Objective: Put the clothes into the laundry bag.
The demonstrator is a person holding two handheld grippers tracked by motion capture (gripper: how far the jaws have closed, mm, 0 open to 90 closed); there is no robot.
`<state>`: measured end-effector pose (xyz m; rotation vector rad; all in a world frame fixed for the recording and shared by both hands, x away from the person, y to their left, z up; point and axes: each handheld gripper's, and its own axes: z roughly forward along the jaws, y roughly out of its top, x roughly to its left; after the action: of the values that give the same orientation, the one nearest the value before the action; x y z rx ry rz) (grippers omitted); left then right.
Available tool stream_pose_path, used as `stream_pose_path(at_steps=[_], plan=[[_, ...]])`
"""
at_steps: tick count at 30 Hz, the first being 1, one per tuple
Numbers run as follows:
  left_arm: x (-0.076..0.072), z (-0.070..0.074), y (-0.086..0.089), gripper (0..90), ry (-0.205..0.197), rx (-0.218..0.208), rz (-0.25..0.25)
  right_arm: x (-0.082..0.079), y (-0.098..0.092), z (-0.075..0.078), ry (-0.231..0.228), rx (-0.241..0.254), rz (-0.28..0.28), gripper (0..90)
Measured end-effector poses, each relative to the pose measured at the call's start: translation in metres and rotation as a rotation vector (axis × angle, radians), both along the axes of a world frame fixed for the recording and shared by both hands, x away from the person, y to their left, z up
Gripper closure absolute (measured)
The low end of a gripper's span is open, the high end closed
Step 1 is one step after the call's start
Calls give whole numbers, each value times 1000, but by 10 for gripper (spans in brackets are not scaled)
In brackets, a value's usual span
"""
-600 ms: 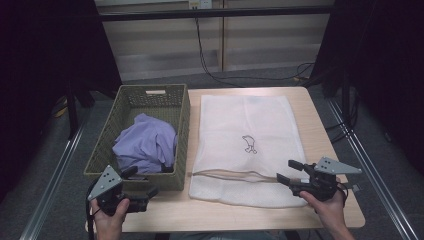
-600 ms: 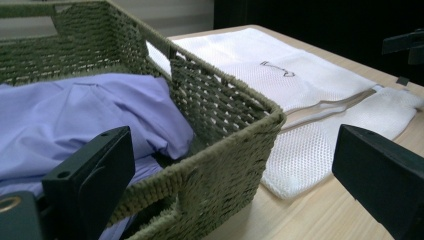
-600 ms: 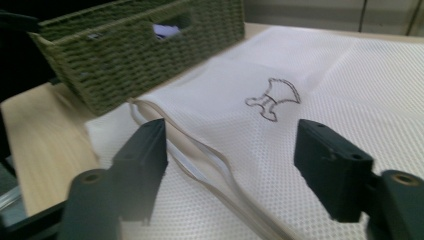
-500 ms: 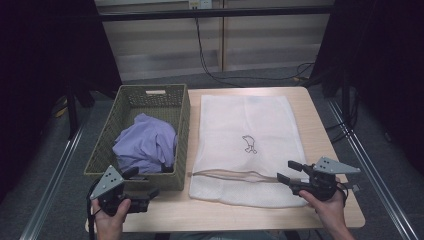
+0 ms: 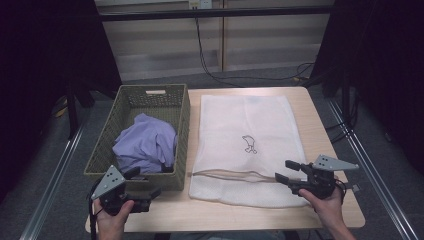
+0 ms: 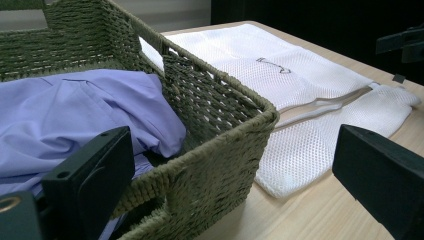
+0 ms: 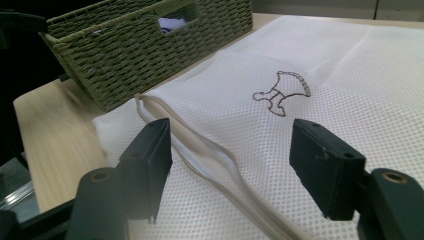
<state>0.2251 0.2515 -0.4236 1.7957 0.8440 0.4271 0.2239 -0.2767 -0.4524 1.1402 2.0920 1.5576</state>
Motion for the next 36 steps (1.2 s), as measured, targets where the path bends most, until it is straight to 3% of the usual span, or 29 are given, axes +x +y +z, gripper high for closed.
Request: stream_pose_path(at_steps=[6, 13, 20, 24, 30, 36], plan=[[-5, 1, 2, 35, -14, 9, -4, 2, 9, 2, 23, -7, 31, 228], [-5, 1, 5, 35, -11, -2, 4, 7, 20, 7, 45, 11, 86, 222], [-5, 1, 3, 35, -12, -2, 4, 15, 29, 11, 37, 35, 134, 314], [-5, 1, 3, 35, -12, 4, 4, 23, 35, 13, 47, 27, 158, 344], [-4, 1, 2, 43, -10, 14, 0, 37, 47, 12, 51, 3, 179, 470], [-5, 1, 2, 43, -12, 11, -4, 50, 61, 13, 66, -13, 211, 511]])
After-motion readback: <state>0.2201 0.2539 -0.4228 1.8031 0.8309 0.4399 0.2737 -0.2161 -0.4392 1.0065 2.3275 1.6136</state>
